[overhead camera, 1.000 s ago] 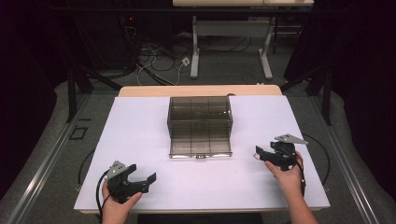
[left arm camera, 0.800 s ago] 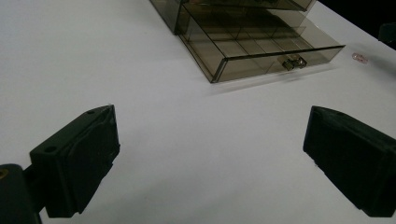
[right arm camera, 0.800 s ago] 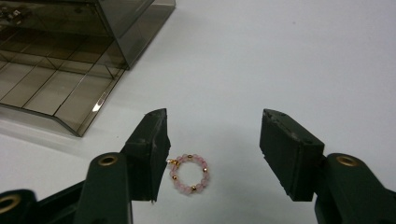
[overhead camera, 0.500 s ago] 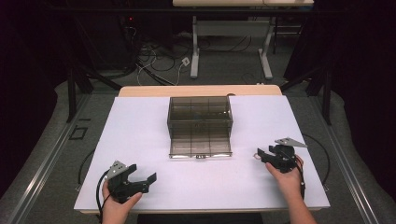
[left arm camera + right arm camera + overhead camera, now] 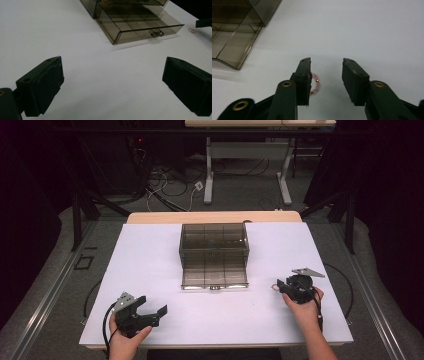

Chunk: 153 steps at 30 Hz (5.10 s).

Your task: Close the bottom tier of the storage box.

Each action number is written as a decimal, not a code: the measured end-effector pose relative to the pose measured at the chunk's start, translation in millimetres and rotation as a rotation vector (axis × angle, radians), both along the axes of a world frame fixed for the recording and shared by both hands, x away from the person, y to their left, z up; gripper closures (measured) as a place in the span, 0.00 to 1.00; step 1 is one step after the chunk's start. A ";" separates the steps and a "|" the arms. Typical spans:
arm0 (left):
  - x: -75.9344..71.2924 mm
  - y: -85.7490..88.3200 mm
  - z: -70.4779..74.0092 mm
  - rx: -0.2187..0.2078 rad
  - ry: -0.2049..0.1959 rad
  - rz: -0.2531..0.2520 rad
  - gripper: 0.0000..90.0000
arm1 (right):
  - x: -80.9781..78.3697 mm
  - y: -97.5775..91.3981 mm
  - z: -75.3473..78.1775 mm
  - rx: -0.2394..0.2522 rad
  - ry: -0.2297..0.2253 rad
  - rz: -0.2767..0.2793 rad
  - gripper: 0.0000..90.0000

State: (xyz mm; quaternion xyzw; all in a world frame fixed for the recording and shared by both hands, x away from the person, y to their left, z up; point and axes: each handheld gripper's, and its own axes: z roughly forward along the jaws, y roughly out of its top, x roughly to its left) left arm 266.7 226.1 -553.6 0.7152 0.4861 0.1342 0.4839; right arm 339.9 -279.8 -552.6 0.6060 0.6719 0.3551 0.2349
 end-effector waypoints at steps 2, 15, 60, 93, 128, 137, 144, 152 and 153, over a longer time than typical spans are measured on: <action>0.1 -0.2 -0.1 -0.001 -0.001 -0.001 0.04 | 1.4 -0.7 -0.7 0.000 0.020 -0.005 0.73; -0.3 0.0 0.3 -0.001 -0.002 0.000 0.04 | 4.4 2.1 -0.4 0.051 0.074 0.004 0.85; -0.2 0.0 0.7 0.000 -0.004 -0.001 0.04 | 2.3 21.3 -2.6 -0.097 0.096 0.008 0.96; 0.0 0.6 0.9 -0.001 -0.008 0.000 0.04 | 0.9 12.8 -3.8 -0.028 0.057 0.007 0.95; 0.1 0.7 0.9 -0.001 -0.008 -0.001 0.04 | -2.3 14.1 -2.4 0.007 0.024 0.008 0.97; 0.1 0.9 1.0 -0.001 -0.009 0.000 0.04 | -5.6 18.2 2.3 0.016 -0.003 0.031 0.98; 0.0 0.5 0.9 -0.001 -0.008 0.000 0.04 | -6.7 19.7 5.0 0.012 -0.022 0.042 0.98; 0.1 0.4 0.9 0.000 -0.008 -0.001 0.04 | -6.2 21.4 8.1 0.007 -0.035 0.055 0.98; 0.1 0.3 0.8 0.000 -0.009 -0.001 0.04 | -6.0 21.6 8.6 0.007 -0.037 0.053 0.98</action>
